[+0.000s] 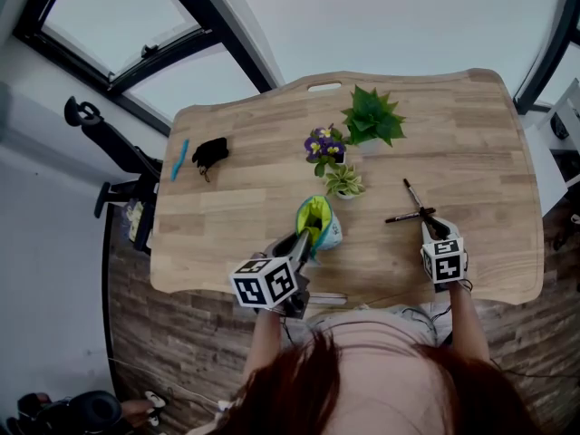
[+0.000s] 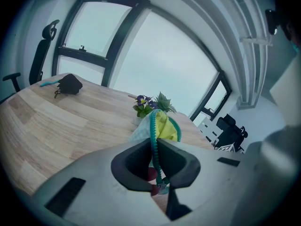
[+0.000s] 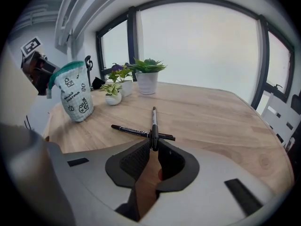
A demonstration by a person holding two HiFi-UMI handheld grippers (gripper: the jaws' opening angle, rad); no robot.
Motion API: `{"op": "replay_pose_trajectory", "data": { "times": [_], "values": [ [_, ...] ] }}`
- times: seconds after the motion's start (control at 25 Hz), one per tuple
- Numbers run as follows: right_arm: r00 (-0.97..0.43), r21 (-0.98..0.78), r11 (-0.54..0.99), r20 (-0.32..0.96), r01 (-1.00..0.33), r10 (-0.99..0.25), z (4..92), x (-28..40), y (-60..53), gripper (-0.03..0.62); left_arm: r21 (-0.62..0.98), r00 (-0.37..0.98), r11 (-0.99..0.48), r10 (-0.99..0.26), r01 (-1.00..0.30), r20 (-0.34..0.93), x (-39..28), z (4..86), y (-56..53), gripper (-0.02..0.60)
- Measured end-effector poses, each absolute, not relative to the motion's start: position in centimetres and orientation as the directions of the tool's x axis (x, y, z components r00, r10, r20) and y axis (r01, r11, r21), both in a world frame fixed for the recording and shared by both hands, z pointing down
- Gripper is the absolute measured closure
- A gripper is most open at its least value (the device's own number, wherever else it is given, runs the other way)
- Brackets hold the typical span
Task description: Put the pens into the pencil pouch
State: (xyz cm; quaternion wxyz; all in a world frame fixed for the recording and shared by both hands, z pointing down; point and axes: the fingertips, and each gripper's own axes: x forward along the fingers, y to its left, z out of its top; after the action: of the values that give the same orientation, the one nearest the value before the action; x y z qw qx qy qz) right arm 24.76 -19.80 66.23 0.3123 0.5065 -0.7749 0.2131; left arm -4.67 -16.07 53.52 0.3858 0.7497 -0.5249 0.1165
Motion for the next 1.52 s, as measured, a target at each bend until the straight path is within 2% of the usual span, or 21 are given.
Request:
{"op": "replay_pose_trajectory", "data": {
  "times": [0.84,1.52],
  "values": [
    [-0.337,-0.040,0.388,0.581,-0.921,-0.740,59.1,24.3,-19.2,0.546,0.482,0.503,-0.247,-0.683,-0.841,0.529,-2.4,51.8,-16.0,0.562],
    [-0.443,-0.126,0.442,0.492,-0.888,-0.749,51.4,20.0,-16.3,0.546,0.508,0.604,-0.348,-0.597,-0.788,0.528,-2.2,52.0,-16.1,0.561]
  ]
}}
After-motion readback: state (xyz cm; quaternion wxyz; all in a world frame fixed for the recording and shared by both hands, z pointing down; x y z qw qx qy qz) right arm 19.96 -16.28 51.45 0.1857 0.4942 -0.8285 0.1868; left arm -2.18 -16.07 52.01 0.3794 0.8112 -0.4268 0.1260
